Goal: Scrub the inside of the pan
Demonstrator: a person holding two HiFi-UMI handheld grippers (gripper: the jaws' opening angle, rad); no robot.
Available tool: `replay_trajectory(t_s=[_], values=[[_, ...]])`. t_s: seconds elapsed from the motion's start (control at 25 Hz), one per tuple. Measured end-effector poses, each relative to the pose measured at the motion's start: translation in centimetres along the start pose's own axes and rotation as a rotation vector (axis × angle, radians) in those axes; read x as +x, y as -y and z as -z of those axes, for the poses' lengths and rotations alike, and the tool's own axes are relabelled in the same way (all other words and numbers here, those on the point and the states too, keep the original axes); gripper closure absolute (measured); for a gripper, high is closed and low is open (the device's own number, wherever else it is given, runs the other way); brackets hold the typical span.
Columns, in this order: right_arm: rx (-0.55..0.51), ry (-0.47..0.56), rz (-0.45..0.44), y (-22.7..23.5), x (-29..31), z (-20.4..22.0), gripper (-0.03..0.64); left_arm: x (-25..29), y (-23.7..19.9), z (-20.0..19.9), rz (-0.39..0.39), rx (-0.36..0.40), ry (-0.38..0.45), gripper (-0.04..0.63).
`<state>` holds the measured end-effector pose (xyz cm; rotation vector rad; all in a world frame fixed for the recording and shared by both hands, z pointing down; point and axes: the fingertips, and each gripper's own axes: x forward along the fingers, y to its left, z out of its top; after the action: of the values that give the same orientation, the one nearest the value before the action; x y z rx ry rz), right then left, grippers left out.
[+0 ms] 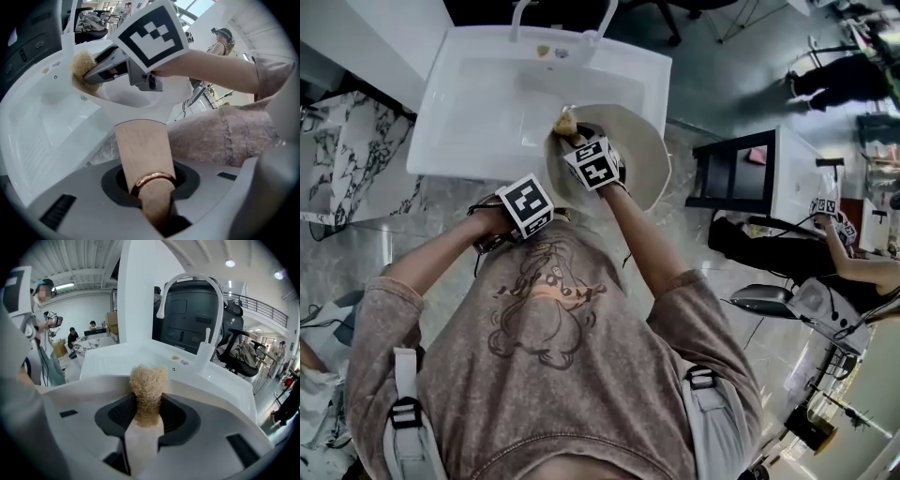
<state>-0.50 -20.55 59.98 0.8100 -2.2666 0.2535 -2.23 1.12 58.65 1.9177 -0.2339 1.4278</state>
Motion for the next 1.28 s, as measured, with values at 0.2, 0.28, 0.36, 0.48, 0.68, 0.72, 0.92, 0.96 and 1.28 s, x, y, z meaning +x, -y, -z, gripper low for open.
replay_trajectory(t_s=[0.2, 0.28, 0.36, 0.48, 0.68, 0.72, 0.92, 0.96, 1.28], values=[[-0.001, -0.063, 0.061, 2.1, 0.8, 1.2, 0.460, -0.1, 0.2, 0.0, 0.018, -0.002, -0.011, 0.488], [-0.022, -0.094, 0.080, 2.8, 1.2, 1.6, 0.460, -0.1, 0.2, 0.1, 0.023, -0.004, -0.015, 0.486], [-0.060, -0.124, 0.101, 3.5, 1.3, 2.1, 0.460, -0.1, 0.2, 0.0, 0.031, -0.007, -0.015, 0.486], [-0.103, -0.153, 0.136, 4.3, 1.4, 2.5, 0.460, -0.2, 0.1, 0.0, 0.034, -0.006, -0.017, 0.485], [-0.103, -0.188, 0.189, 6.7, 0.8, 3.4, 0.460, -0.3, 0.1, 0.0, 0.033, -0.003, -0.021, 0.485], [-0.107, -0.203, 0.202, 7.4, 0.5, 3.8, 0.460, -0.3, 0.1, -0.1, 0.034, -0.004, -0.020, 0.485], [-0.145, -0.267, 0.255, 10.3, -0.8, 5.1, 0.460, -0.3, 0.1, -0.2, 0.034, -0.007, -0.022, 0.485], [-0.154, -0.276, 0.257, 10.5, -1.0, 5.2, 0.459, -0.3, 0.1, -0.3, 0.031, -0.005, -0.023, 0.485], [-0.260, -0.388, 0.238, 11.7, -2.8, 6.0, 0.460, -0.3, -0.1, -0.3, 0.010, -0.004, -0.023, 0.489]])
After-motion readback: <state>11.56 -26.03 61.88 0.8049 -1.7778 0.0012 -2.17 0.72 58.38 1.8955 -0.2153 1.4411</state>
